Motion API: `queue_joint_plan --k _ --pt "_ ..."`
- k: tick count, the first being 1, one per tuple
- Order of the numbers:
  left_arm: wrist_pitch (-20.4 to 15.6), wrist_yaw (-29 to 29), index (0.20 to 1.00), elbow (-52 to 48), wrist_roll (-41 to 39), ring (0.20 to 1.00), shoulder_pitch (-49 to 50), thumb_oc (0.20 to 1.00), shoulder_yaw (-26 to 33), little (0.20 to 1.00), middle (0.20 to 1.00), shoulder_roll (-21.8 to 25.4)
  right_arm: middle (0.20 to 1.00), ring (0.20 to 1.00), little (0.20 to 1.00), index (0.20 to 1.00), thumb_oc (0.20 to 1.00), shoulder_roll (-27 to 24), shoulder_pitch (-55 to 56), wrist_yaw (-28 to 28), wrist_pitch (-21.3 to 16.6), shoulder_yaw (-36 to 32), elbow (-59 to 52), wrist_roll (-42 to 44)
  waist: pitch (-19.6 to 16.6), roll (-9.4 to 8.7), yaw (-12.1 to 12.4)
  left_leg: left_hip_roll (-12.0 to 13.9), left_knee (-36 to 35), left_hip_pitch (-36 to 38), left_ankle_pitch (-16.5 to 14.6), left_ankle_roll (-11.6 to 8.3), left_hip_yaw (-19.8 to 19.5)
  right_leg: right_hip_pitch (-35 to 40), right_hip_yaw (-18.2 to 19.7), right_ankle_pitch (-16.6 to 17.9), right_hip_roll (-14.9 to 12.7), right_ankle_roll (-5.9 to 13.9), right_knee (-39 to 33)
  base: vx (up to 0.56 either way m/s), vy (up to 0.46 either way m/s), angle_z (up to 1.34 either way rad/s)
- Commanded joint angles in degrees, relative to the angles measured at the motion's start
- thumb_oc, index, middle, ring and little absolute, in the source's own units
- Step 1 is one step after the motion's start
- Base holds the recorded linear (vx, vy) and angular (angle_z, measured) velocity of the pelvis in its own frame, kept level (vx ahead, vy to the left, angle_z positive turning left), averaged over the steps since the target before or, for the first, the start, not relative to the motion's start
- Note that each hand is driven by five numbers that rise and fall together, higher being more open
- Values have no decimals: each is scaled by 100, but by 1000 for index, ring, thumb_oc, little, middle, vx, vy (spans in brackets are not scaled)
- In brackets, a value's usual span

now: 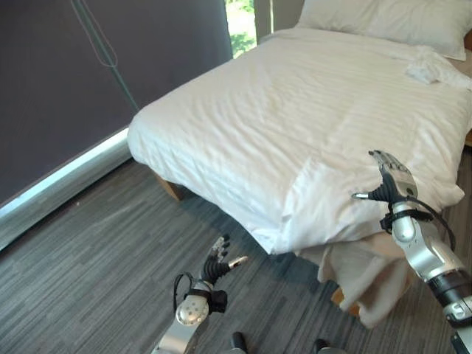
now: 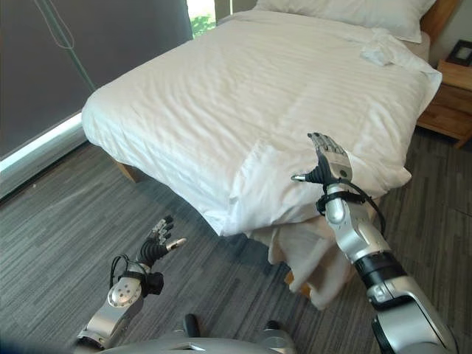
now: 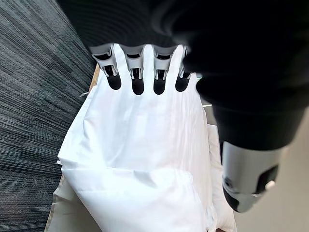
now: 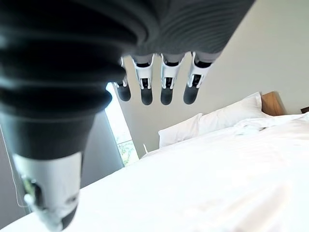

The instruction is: Making the bed.

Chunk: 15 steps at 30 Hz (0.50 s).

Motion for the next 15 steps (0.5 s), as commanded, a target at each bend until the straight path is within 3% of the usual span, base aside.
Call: queue_joint_plan --k 1,5,6,12,13,14,15 --pt "-402 -110 1000 -453 -344 1000 -203 1000 235 1000 1000 624 1000 1000 1000 1000 1000 253 -1397 -142 -75 497 932 316 152 -734 343 -174 -180 596 -817 -618 35 -519 307 493 -553 372 -703 12 -132 45" --pt "-466 -99 1000 -406 -411 1000 -390 1000 163 1000 1000 709 1000 1000 1000 1000 1000 247 -2154 -157 -107 815 1863 596 302 -585 443 -89 -180 261 -673 -724 -143 -628 163 468 -538 333 -703 -65 -79 30" --pt "-547 -74 1000 -360 -541 1000 -609 1000 109 1000 1000 816 1000 1000 1000 1000 1000 172 -2730 -160 -81 1015 2489 747 537 -465 525 -50 -180 -86 -540 -803 -269 -909 135 526 -541 308 -703 -267 -109 49" --pt "-739 14 1000 -246 -624 1000 -1184 1000 -34 1000 1000 850 1000 1000 1000 1000 1000 -82 -3845 -108 -120 1391 4086 1172 865 -99 607 58 -180 -1064 -181 -1014 -311 -1823 136 681 -553 278 -703 -185 -41 31" --pt "-732 25 1000 -167 -618 1000 -1218 1000 -43 1000 1000 813 347 347 347 347 347 -102 -3850 -81 -144 1328 4193 1352 894 -64 598 81 -180 -1143 -151 -1030 -285 -1885 133 684 -555 285 -703 -99 2 32" --pt "-739 14 1000 -58 -636 1000 -1244 1000 -46 1000 1000 752 200 200 200 200 200 -130 -3813 -71 -183 1260 4277 1540 911 -21 602 101 -180 -1207 -126 -1038 -260 -1937 129 686 -557 289 -703 -55 21 25" --pt "-725 4 1000 35 -654 1000 -1237 1000 -43 1000 1000 690 200 200 200 200 200 -174 -3701 -63 -218 1224 4254 1660 925 5 581 106 -180 -1205 -118 -1043 -230 -1942 146 681 -549 291 -703 -28 26 21"
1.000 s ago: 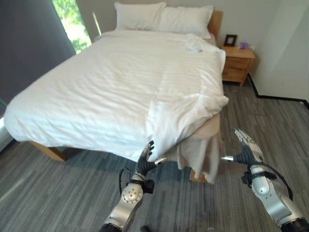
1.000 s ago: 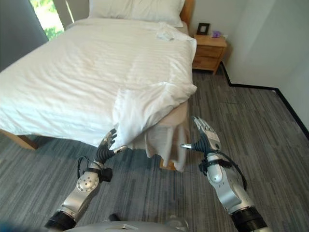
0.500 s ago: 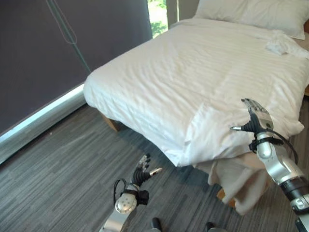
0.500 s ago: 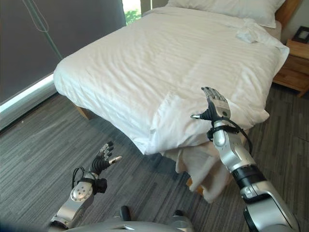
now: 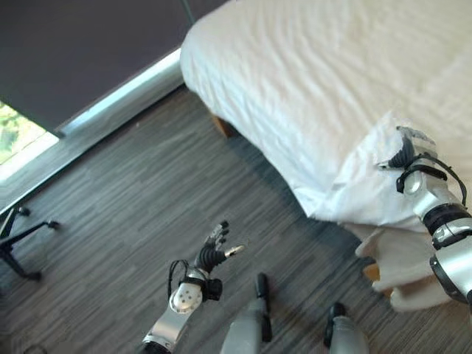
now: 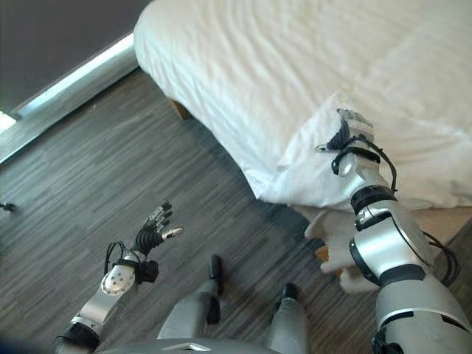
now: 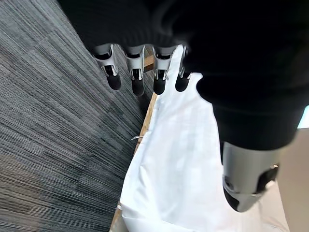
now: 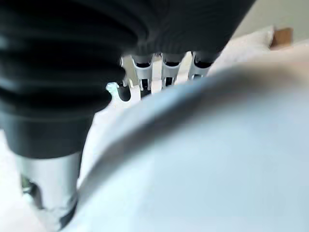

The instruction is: Making the bed.

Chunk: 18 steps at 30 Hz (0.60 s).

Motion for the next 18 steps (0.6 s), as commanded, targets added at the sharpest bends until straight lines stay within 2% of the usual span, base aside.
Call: queue_joint_plan --k 1,4,7,8,9,11,12,13,15,16,18 --pt "-319 8 1000 -3 -255 1000 -651 1000 190 1000 1000 88 200 200 200 200 200 -260 -554 -60 -146 72 -81 601 540 -441 -28 338 -94 889 -507 -1011 203 774 63 1492 -169 369 -2849 13 38 9" --pt "-250 -30 1000 109 -199 1000 -420 1000 262 1000 1000 -17 200 200 200 200 200 -231 142 -152 -269 -314 -867 998 474 -440 -151 298 -94 1106 -587 -967 258 905 124 1470 -161 370 -2849 34 62 -11" --pt "-138 -63 1000 151 -181 1000 -184 1000 515 1000 1000 -158 200 200 200 200 200 -292 1466 -199 -297 -903 -2774 732 355 -544 -413 214 -94 1449 -782 -864 319 1130 212 1453 -189 386 -2849 49 66 -4" --pt "-137 -63 1000 150 -182 1000 -182 1000 509 1000 1000 -154 200 200 200 200 200 -293 1481 -198 -292 -914 -2786 729 355 -547 -407 213 -94 1453 -782 -863 320 1134 213 1453 -190 386 -2849 87 59 -11" --pt "-53 -101 1000 154 -95 1000 -70 1000 605 1000 1000 -269 200 200 200 200 200 -403 2527 -164 -312 -1490 -3987 350 244 -636 -621 158 -94 1725 -941 -792 344 1319 284 1453 -217 397 -2849 92 67 -15" --pt "22 -93 1000 144 -20 1000 -6 1000 640 1000 1000 -365 200 200 200 200 200 -548 3580 -185 -341 -2265 -4773 99 170 -755 -836 90 -94 2000 -1081 -712 391 1524 337 1447 -248 428 -2849 93 89 -6" --pt "91 -120 1000 153 -5 1000 3 1000 681 1000 1000 -466 200 200 200 200 200 -471 4383 -225 -383 -2774 -5125 -43 94 -842 -1049 53 -94 2164 -1164 -656 443 1594 443 1481 -232 450 -2849 48 67 -3" --pt "89 -119 1000 153 -5 1000 12 1000 637 1000 1000 -451 200 200 200 200 200 -459 4492 -205 -364 -2852 -5201 -59 94 -852 -997 49 -94 2195 -1174 -654 457 1617 455 1476 -234 454 -2849 56 85 -17" --pt "170 -152 1000 188 111 1000 -46 1000 587 1000 1000 -553 200 200 200 200 200 -169 5644 -131 -377 -3387 -5433 -218 39 -1019 -1377 24 -94 2494 -1314 -585 636 1737 632 1531 -209 514 -2849 18 67 -43" --pt "169 -152 1000 189 114 1000 -37 1000 566 1000 1000 -547 200 200 200 200 200 -156 5701 -119 -367 -3421 -5476 -227 34 -1027 -1347 19 -94 2508 -1318 -583 649 1743 646 1531 -211 516 -2849 -18 47 -44" --pt "204 -178 1000 178 198 1000 -49 1000 514 1000 1000 -585 200 200 200 200 200 106 6401 -69 -337 -3658 -5397 -284 3 -1102 -1547 17 -94 2706 -1428 -559 758 1836 769 1534 -181 544 -2849 19 35 -43"
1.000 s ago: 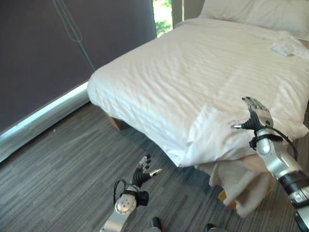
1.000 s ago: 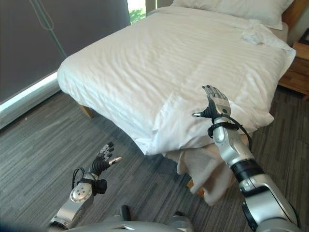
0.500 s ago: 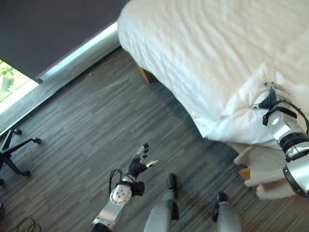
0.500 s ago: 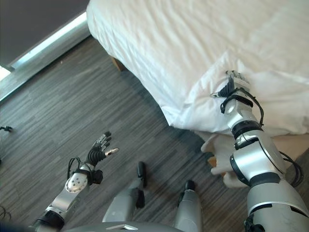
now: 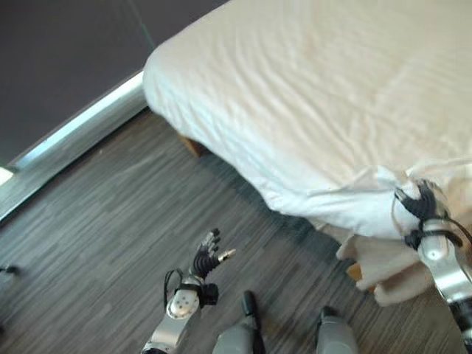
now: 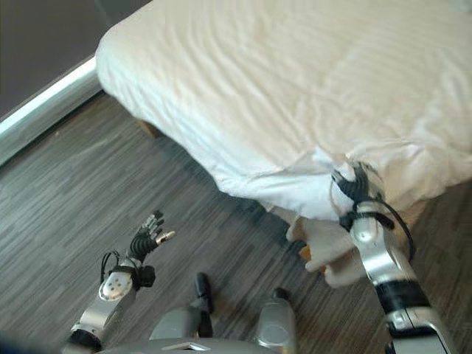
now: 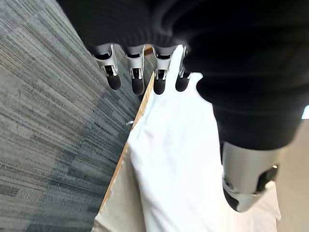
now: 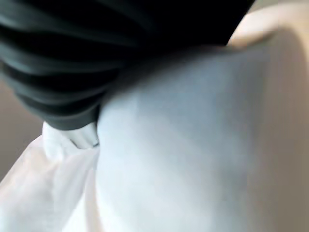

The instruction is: Making the bed.

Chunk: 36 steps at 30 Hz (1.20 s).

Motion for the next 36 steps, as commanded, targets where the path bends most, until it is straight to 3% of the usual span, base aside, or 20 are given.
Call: queue_joint_plan --k 1,5,6,8,10,11,13,16,21,22,23,24,28,29,30,34,35,36 --pt "-172 -84 1000 -139 175 1000 -324 1000 67 1000 1000 -65 200 200 200 200 200 -41 474 -124 37 -300 285 -127 -205 -432 -460 172 30 950 -1217 -211 35 310 211 1708 -48 289 -2268 37 40 -40" --pt "-154 -83 1000 -66 141 1000 -318 1000 -96 1000 1000 -133 200 200 200 200 200 378 983 -106 5 -468 1118 579 -249 -456 -763 116 30 1179 -1326 -155 213 347 485 1769 -16 316 -2265 -30 54 -41" --pt "-135 -126 1000 37 108 1000 -286 1000 -126 1000 1000 -163 1000 1000 1000 1000 1000 626 1079 18 -43 -454 1645 1119 -268 -432 -869 87 30 1269 -1397 -126 266 354 577 1762 2 336 -2244 -24 51 -37" --pt "-133 -141 1000 80 96 1000 -288 1000 -146 1000 1000 -167 1000 1000 1000 1000 1000 762 1130 111 -81 -419 1932 1409 -293 -443 -903 65 30 1260 -1372 -125 296 312 630 1807 10 325 -2248 -13 23 -38" --pt "-125 -256 1000 176 37 1000 -260 1000 -188 1000 1000 -153 1000 1000 1000 1000 1000 1001 1089 367 -93 -400 3146 2212 -329 -434 -957 22 30 1347 -1401 -113 350 315 707 1838 11 327 -2237 -1 27 -27" --pt "-130 -259 1000 182 34 1000 -264 1000 -184 1000 1000 -153 1000 1000 1000 1000 1000 991 1065 372 -120 -389 3188 2229 -322 -435 -954 21 30 1354 -1404 -113 355 318 713 1837 11 328 -2238 12 20 -6" --pt "-103 -341 1000 363 -11 1000 -309 1000 -246 1000 1000 -178 1000 1000 1000 1000 1000 1137 858 588 -71 -409 4553 2977 -328 -420 -929 -9 30 1395 -1416 -117 361 347 702 1851 -3 331 -2221 0 0 0" --pt "-94 -414 1000 556 18 1000 -423 1000 -283 1000 1000 -193 1000 1000 1000 1000 1000 1113 681 892 -1 -490 5669 3535 -309 -428 -851 -8 30 1417 -1413 -137 336 410 636 1842 -19 326 -2222 4 1 -1" --pt "-43 -663 1000 593 -117 1000 -480 1000 -192 1000 1000 -226 1000 1000 1000 1000 1000 975 509 1323 398 -515 7078 3553 -265 -452 -697 29 30 1434 -1390 -182 242 549 485 1801 -26 311 -2234 16 -13 -2" --pt "-46 -693 1000 578 -203 1000 -475 1000 -123 1000 1000 -228 1000 1000 1000 1000 1000 689 424 1350 489 -637 7230 3528 -249 -475 -628 60 30 1415 -1364 -210 197 601 416 1782 -33 305 -2238 16 -33 9" --pt "-45 -694 1000 578 -204 1000 -479 1000 -120 1000 1000 -234 1000 1000 1000 1000 1000 679 415 1355 487 -636 7239 3527 -242 -469 -636 62 30 1418 -1363 -211 191 607 409 1781 -32 305 -2239 28 -42 12" --pt "-20 -699 1000 543 -254 1000 -445 1000 -35 1000 1000 -214 1000 1000 1000 1000 1000 207 320 1280 399 -928 7054 3610 -244 -492 -585 92 30 1412 -1347 -237 158 638 379 1760 -19 287 -2245 41 -23 10" --pt "-46 -588 1000 623 -274 1000 -359 1000 84 1000 1000 -210 1000 1000 1000 1000 1000 -646 -17 1087 46 -1071 5996 3457 -281 -466 -519 143 30 1407 -1337 -279 143 671 327 1719 29 239 -2262 45 -18 1" --pt "-46 -588 1000 624 -274 1000 -359 1000 84 1000 1000 -211 1000 1000 1000 1000 1000 -647 -17 1086 47 -1071 5994 3457 -280 -464 -520 144 30 1407 -1337 -279 142 672 326 1719 29 239 -2262 58 -28 4" --pt "-60 -535 1000 616 -312 1000 -316 1000 109 1000 1000 -193 1000 1000 1000 1000 1000 -905 -238 925 -272 -1187 5109 3760 -278 -448 -479 160 30 1406 -1330 -286 127 684 301 1699 44 226 -2268 41 -23 3" --pt "-54 -485 1000 565 -386 1000 -261 1000 79 1000 1000 -177 1000 1000 1000 1000 1000 -917 -592 576 -608 -1214 4035 4138 -274 -402 -399 191 30 1362 -1314 -289 85 673 237 1661 58 204 -2268 42 -41 10" --pt "-50 -464 1000 504 -428 1000 -223 1000 95 1000 1000 -150 263 263 263 263 263 -831 -812 489 -831 -1165 3104 4344 -272 -361 -335 208 30 1282 -1284 -295 48 626 195 1636 69 184 -2268 13 -66 17" --pt "-65 -452 1000 461 -494 1000 -224 1000 88 1000 1000 -152 200 200 200 200 200 -739 -978 435 -989 -1073 2678 4522 -259 -336 -285 217 30 1234 -1259 -300 32 599 185 1628 75 172 -2268 33 -88 10"
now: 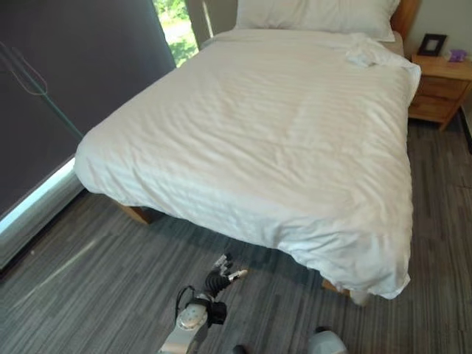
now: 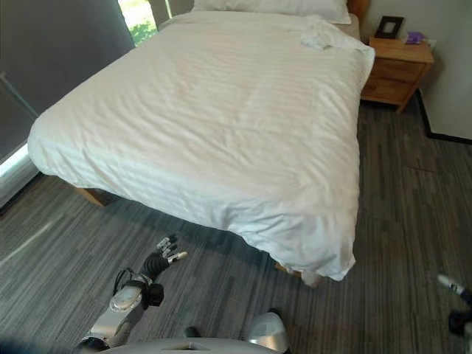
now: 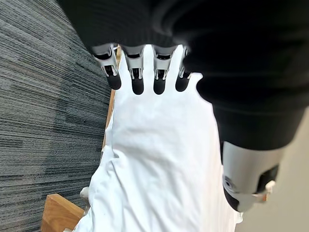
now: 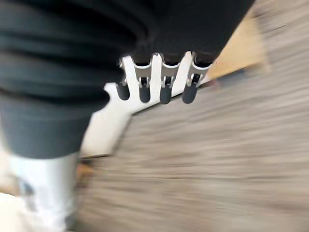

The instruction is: Making the bed.

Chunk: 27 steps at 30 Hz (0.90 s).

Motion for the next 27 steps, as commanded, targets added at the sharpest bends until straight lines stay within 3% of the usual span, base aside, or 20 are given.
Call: queue_joint_plan --k 1,6,7,9,15,21,26,27 --pt "-243 97 1000 -407 -407 1000 -357 1000 223 1000 1000 142 200 200 200 200 200 640 -873 -258 -870 399 -895 804 285 -432 265 68 70 721 -959 -281 -259 -92 -232 1080 -138 80 -1216 -4 -93 16" --pt "-277 147 1000 -662 -559 1000 -627 1000 1 1000 1000 286 200 200 200 200 200 1578 -2588 -174 -1427 1279 -1467 2153 596 -254 641 128 70 90 -716 -353 -440 -587 -327 1091 -119 36 -1216 -87 -80 13" --pt "-277 148 1000 -656 -563 1000 -650 1000 21 1000 1000 290 200 200 200 200 200 1577 -2633 -164 -1438 1293 -1439 2171 587 -257 622 129 70 51 -707 -355 -448 -623 -332 1097 -119 32 -1216 -104 -73 22" --pt "-373 255 1000 -750 -744 1000 -854 1000 -72 1000 1000 288 200 200 200 200 200 1875 -3849 -134 -1877 1278 -1354 3245 802 -121 871 153 70 -411 -539 -422 -596 -1002 -380 1115 -119 -7 -1216 -133 -107 20" --pt "-729 456 1000 -933 -1027 1000 -1148 1000 68 1000 1000 283 200 200 200 200 200 1522 -5339 -107 -2266 1413 -1019 3806 964 127 1152 260 70 -1245 -264 -585 -622 -1774 -412 1142 -126 10 -1216 -81 -85 21" --pt "-839 584 1000 -752 -1112 1000 -1516 1000 51 1000 1000 123 200 200 200 200 200 1056 -5512 -228 -1963 1583 -312 3731 1242 375 1206 451 70 -1973 -66 -717 -507 -2509 -412 1226 -178 61 -1216 -119 -55 10" --pt "-741 634 1000 -644 -1113 1000 -1535 1000 145 1000 1000 -76 200 200 200 200 200 1171 -4671 -311 -1888 794 303 4072 1365 448 1000 434 70 -1866 -160 -707 -425 -2550 -323 1247 -132 105 -1216 -28 12 -11" --pt "-709 643 1000 -631 -1111 1000 -1518 1000 219 1000 1000 -140 200 200 200 200 200 1136 -4267 -302 -1800 313 716 4316 1370 466 868 394 70 -1769 -225 -691 -356 -2510 -280 1252 -145 135 -1216 -3 94 -7"
